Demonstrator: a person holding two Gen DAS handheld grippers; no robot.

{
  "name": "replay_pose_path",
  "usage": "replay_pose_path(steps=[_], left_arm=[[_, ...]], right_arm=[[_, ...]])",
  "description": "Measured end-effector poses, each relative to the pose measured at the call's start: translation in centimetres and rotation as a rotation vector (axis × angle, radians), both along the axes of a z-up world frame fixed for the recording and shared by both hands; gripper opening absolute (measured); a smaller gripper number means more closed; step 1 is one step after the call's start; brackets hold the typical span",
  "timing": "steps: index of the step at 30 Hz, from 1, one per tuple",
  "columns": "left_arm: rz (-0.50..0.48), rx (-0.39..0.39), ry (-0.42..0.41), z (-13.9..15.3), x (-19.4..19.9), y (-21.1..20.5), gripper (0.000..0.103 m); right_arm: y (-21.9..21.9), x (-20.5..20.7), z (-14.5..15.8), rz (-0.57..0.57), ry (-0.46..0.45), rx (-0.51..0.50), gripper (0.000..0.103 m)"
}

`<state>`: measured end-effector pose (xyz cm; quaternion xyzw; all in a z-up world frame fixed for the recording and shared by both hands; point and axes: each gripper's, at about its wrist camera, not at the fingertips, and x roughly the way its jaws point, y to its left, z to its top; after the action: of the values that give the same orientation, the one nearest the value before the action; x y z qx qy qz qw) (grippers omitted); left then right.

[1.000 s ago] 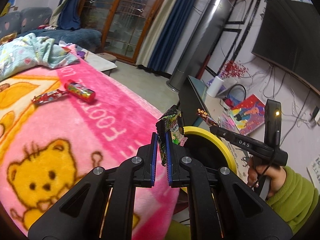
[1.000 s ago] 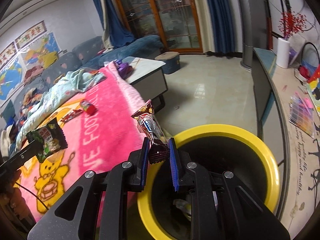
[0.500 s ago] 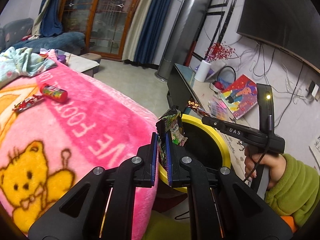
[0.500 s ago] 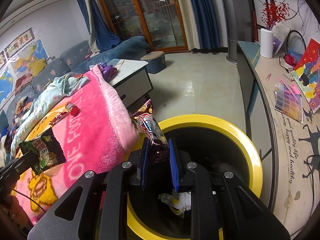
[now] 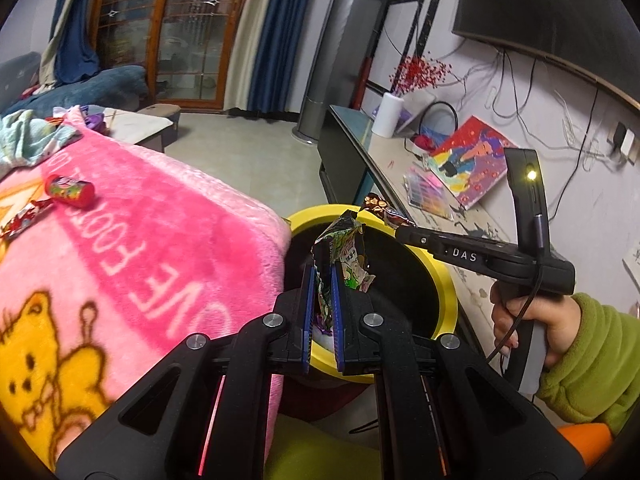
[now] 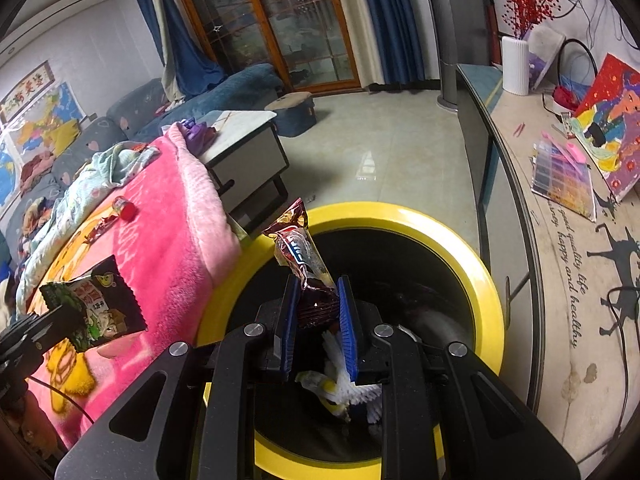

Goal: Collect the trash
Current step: 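Open both grippers over the bin to drop the wrappers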

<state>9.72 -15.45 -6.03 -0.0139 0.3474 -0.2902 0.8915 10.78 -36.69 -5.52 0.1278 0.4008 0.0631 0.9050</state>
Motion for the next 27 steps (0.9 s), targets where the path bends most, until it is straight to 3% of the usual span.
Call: replay_pose_path(steps=[19,21,23,25,27], left_arm=[[-0.086,0.092,0.041,-3.0,1.9,-4.6,0.004],[-0.085,0.101,0.046,-3.2,2.3,-4.9,0.006],[-0.082,0.100,0.057,-3.4,2.6,-4.9,0.023],[-0.066,0.093,0.065,-3.6,2.6,-4.4,0.038],[-0.055,0.088,0.071,-3.6,2.6,-4.1,0.045]], right_arm=[[-2.9,0.1,-2.9,-0.062,0.082,0.073,0.021],[-3.2,0.1,-3.0,-0.073,0.086,0.081,0.025],[-3.5,0.1,-3.0,-0.084,0.085,0.089,0.035],[-3.6,0.0,-2.9,-0.091,0.082,0.092,0.038],[-3.6,0.0,-2.7,-0.096,0.076,0.094,0.044]])
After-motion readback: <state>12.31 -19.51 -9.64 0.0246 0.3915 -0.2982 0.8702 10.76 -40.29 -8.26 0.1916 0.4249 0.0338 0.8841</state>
